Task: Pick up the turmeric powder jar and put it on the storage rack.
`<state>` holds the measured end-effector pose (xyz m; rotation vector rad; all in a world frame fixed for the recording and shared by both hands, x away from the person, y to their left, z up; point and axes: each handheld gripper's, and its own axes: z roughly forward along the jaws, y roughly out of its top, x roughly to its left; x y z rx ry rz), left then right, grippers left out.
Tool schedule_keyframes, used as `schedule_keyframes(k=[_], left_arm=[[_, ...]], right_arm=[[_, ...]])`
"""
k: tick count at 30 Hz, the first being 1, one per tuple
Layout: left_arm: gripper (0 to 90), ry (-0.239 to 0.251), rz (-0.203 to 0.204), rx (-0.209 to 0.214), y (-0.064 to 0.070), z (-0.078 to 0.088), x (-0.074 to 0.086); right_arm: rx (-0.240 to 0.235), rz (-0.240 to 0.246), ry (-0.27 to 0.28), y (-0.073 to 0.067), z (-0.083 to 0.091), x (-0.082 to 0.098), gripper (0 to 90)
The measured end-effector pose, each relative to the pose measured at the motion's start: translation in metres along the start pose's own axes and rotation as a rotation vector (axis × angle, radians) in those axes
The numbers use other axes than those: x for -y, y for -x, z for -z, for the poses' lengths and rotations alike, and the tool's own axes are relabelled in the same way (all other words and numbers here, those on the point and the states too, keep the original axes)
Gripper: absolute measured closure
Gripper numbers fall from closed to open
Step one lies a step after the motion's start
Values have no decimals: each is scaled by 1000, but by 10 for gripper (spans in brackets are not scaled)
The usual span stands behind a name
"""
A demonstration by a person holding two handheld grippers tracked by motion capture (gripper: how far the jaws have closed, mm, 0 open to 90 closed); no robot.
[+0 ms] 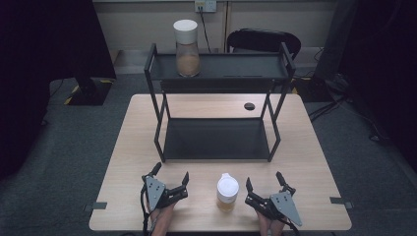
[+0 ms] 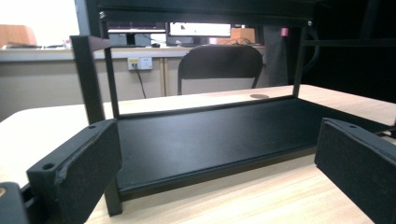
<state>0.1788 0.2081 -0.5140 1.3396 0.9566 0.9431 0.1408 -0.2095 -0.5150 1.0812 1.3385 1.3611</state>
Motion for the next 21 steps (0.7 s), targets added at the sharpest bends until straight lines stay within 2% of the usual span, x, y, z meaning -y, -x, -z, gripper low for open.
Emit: schedule_keyframes(k=[3,6,11,16,21], left_arm=[[2,3,-23,-12,4,0,0],[4,0,-3,-17,3,0,0],[3,2,-9,-22,5,0,0],[5,-1,-6,-30,6,0,0],[5,0,-7,-30,6,0,0]], right_arm=[[-5,0,0,1,0,0,0],[-5,-1,0,1,0,0,0],[-31,-2,6,5,1,1,0],[-37,-9,-14,5,2,-11,6],[-51,-18,5,1,9,-21,6]])
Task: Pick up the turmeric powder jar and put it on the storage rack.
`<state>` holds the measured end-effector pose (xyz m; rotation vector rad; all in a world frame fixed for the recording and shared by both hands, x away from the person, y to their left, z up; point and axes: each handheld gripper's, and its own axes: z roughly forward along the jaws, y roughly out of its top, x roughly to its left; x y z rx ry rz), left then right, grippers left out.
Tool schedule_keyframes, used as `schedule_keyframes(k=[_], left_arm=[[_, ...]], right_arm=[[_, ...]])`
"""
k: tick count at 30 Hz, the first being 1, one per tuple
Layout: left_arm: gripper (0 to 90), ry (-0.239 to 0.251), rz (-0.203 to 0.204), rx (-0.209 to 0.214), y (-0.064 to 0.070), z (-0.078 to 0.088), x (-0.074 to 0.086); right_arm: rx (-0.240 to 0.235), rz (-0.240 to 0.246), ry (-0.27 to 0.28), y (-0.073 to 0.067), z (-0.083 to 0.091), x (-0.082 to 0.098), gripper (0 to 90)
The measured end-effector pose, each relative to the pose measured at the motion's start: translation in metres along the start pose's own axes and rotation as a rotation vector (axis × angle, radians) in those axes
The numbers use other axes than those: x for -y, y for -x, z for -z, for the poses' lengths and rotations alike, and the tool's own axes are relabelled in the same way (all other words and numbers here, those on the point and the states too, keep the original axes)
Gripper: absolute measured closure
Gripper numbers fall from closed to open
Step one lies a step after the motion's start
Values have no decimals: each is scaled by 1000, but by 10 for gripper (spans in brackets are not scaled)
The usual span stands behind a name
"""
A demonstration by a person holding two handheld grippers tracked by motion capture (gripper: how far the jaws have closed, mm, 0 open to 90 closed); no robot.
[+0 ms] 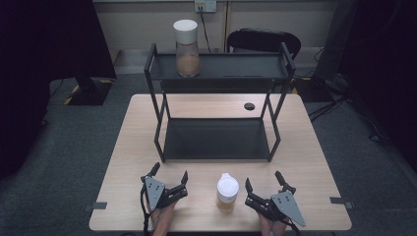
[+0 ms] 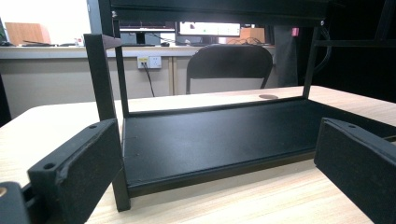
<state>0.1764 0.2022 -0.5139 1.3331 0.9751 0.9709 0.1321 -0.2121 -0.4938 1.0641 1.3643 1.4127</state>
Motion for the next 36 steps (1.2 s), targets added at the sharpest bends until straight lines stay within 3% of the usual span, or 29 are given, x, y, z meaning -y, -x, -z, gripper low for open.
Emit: schedule_keyframes(k=[10,16,22,30,36], left_arm=[[5,-2,-7,-9,2,0,0],[6,-4,-6,-16,3,0,-1],[10,-4,-5,-17,3,0,-1],[13,-3,-3,-15,3,0,-1],[12,-2,2,-19,3,0,0]], right_arm=[[-41,-13,86,-13,12,-17,25],[-75,-10,95,-24,17,-24,28],[-116,-21,74,-37,21,-23,47],[-132,-16,36,-54,24,-21,80],[-141,17,5,-63,23,-18,144]])
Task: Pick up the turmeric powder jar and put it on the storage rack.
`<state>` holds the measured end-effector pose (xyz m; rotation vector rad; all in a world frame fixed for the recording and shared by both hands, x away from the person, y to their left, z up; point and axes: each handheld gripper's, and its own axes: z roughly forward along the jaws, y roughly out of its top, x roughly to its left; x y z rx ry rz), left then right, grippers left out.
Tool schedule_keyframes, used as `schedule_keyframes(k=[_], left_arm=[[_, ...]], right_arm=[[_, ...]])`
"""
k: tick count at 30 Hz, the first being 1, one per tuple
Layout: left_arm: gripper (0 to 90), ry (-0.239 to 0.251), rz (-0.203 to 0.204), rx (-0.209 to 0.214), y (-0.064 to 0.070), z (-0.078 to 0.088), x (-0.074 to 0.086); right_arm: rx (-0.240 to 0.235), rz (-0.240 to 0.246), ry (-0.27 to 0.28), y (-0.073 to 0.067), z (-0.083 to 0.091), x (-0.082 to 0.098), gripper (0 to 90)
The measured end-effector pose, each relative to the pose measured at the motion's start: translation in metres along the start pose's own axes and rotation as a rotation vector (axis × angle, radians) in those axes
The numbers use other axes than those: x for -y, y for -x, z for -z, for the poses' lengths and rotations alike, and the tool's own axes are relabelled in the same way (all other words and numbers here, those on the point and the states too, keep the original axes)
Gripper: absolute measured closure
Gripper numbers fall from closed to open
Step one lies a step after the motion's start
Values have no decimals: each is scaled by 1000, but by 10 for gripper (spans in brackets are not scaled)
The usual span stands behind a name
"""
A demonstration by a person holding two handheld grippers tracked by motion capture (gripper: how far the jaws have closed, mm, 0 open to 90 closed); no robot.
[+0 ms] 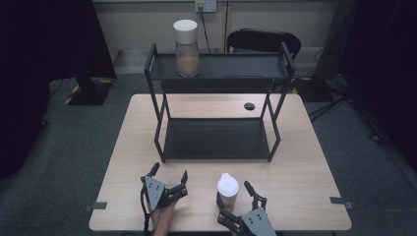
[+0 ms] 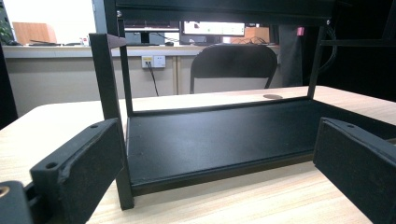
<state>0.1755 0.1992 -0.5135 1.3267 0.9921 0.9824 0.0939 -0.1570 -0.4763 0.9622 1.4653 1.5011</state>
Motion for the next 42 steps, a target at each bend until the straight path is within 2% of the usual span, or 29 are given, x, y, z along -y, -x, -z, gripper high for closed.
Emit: schedule_keyframes(k=[9,11,13,17,28,42], left_arm=[[12,0,0,0,0,0,0],[12,0,0,0,0,0,0],[12,0,-1,-1,0,0,0],[12,0,-2,-1,0,0,0],[13,0,-2,-2,0,0,0],[13,0,-3,-1,0,0,0]], right_arm=[[21,-17,-58,-7,-7,8,212],[21,-15,-85,-6,-10,8,218],[15,-36,-95,-3,-11,9,229],[8,-38,-115,-2,-13,11,245],[37,-30,-130,-11,-19,14,293],[33,-18,-141,-9,-16,10,300]])
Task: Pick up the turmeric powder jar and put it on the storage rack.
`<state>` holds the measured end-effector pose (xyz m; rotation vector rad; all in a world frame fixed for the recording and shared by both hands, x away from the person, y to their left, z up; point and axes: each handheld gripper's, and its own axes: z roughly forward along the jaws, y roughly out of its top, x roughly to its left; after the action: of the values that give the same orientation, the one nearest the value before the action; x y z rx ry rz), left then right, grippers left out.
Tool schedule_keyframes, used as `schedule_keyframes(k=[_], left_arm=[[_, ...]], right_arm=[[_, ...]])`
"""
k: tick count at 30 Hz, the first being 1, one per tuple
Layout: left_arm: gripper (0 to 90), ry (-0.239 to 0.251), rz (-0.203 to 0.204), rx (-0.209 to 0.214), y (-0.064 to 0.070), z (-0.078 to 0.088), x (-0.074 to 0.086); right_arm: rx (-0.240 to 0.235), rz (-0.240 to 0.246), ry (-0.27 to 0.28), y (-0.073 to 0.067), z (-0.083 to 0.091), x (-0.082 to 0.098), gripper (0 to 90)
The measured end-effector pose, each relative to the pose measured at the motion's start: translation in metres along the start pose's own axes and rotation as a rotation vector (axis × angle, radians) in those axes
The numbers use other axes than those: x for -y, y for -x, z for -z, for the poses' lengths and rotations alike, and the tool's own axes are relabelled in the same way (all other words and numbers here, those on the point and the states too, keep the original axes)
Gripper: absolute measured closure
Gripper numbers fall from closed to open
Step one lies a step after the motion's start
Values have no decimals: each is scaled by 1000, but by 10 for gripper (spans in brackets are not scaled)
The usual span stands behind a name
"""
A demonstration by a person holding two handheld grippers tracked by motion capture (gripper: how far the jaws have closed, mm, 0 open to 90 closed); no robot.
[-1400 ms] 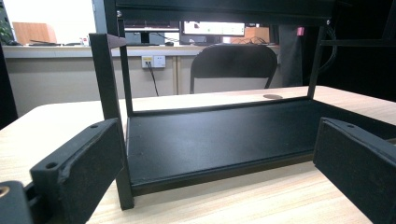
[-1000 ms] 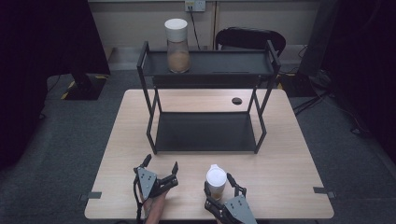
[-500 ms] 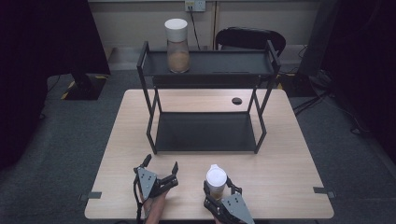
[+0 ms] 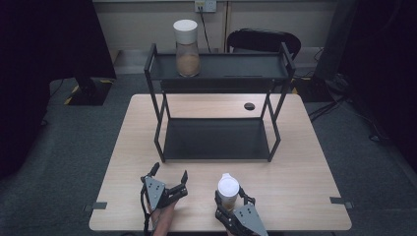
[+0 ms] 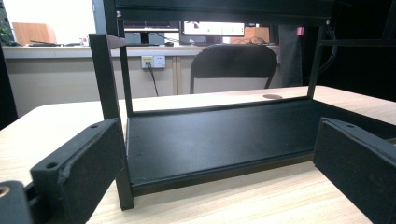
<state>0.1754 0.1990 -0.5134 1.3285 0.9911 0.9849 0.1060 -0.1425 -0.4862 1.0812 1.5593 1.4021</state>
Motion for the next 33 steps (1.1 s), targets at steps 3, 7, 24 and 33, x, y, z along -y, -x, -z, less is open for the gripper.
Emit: schedule_keyframes(k=[3,7,24,33], left_arm=[[14,0,-1,0,0,0,0],[14,0,-1,0,0,0,0],[19,0,-1,2,0,0,0],[22,-1,-5,2,0,0,0]], right_arm=[[-1,-4,0,1,1,-1,300],[-5,-6,7,3,2,-3,300],[-27,22,29,8,8,-20,300],[-51,29,48,13,7,-31,301]])
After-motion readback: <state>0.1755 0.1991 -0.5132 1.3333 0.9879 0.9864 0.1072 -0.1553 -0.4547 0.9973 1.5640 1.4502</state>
